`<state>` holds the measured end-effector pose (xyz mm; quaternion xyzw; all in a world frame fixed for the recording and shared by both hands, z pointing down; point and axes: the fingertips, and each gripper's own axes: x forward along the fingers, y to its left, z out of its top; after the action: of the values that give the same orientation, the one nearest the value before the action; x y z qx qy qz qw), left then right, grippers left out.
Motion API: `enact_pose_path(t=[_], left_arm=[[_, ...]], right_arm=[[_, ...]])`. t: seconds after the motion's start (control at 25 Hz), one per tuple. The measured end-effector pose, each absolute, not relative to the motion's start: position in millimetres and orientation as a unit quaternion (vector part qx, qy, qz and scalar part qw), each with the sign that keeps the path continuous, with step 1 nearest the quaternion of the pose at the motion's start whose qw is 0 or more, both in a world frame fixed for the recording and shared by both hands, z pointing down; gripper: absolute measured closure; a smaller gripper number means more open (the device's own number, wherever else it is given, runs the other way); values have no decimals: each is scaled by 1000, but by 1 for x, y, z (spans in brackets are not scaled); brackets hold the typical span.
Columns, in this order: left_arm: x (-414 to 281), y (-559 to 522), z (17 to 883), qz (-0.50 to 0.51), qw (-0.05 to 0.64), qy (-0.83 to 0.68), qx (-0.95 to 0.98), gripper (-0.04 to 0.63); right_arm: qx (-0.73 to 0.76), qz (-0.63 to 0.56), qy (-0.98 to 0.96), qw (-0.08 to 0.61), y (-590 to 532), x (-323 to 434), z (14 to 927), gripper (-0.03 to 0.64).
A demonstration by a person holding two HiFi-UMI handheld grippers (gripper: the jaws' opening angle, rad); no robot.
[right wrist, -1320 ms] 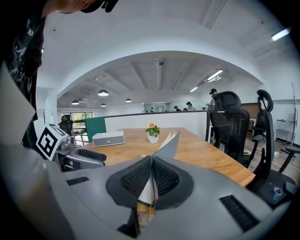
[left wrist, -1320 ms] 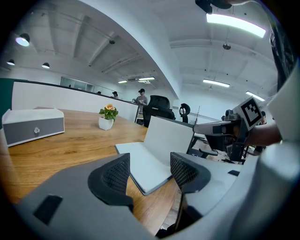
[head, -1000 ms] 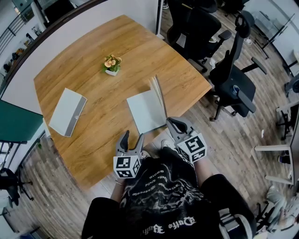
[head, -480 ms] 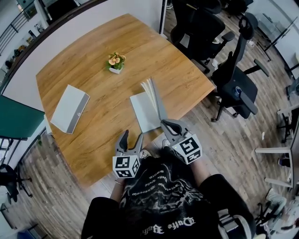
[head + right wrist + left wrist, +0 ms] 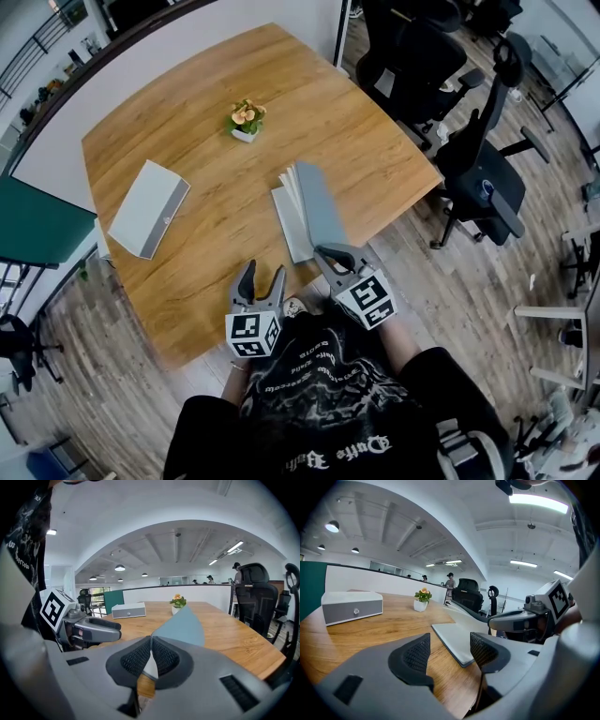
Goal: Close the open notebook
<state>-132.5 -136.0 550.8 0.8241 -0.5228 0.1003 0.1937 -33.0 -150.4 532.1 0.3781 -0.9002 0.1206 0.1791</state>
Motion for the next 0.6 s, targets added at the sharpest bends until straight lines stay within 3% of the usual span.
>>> enact_pose_path(t=[0.6], left_arm=[[-162, -131, 554, 92, 203, -565, 795, 305]], right_arm=[[307, 133, -910, 244, -143, -70, 579, 600]])
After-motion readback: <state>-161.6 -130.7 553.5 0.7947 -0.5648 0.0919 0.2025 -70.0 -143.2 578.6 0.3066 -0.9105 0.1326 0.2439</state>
